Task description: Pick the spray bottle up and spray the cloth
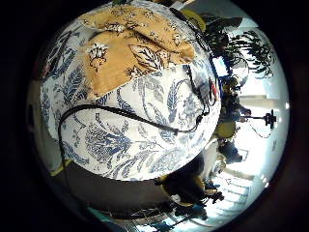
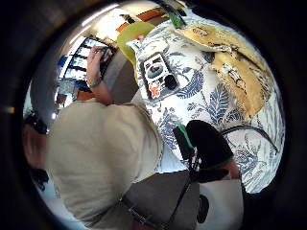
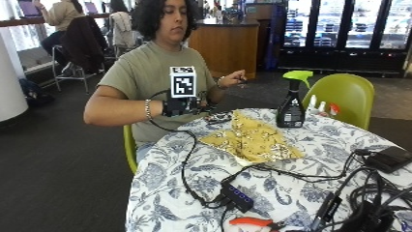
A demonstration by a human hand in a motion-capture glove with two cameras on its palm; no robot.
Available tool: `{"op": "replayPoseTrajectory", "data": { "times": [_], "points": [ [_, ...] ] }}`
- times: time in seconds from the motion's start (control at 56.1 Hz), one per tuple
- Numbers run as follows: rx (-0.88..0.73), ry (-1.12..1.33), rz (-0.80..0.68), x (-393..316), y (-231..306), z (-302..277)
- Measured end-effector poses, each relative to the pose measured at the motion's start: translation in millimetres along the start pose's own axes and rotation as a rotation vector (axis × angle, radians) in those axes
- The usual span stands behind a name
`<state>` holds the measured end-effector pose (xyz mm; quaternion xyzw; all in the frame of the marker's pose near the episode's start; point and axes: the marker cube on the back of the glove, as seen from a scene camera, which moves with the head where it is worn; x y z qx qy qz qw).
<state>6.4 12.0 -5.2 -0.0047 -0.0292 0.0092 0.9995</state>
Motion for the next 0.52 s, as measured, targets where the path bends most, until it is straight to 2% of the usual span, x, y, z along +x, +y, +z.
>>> {"op": "replayPoseTrajectory", "data": {
  "times": [0.517],
  "points": [
    [0.005, 0.037, -0.003, -5.4, -11.2, 3.5]
  ]
}}
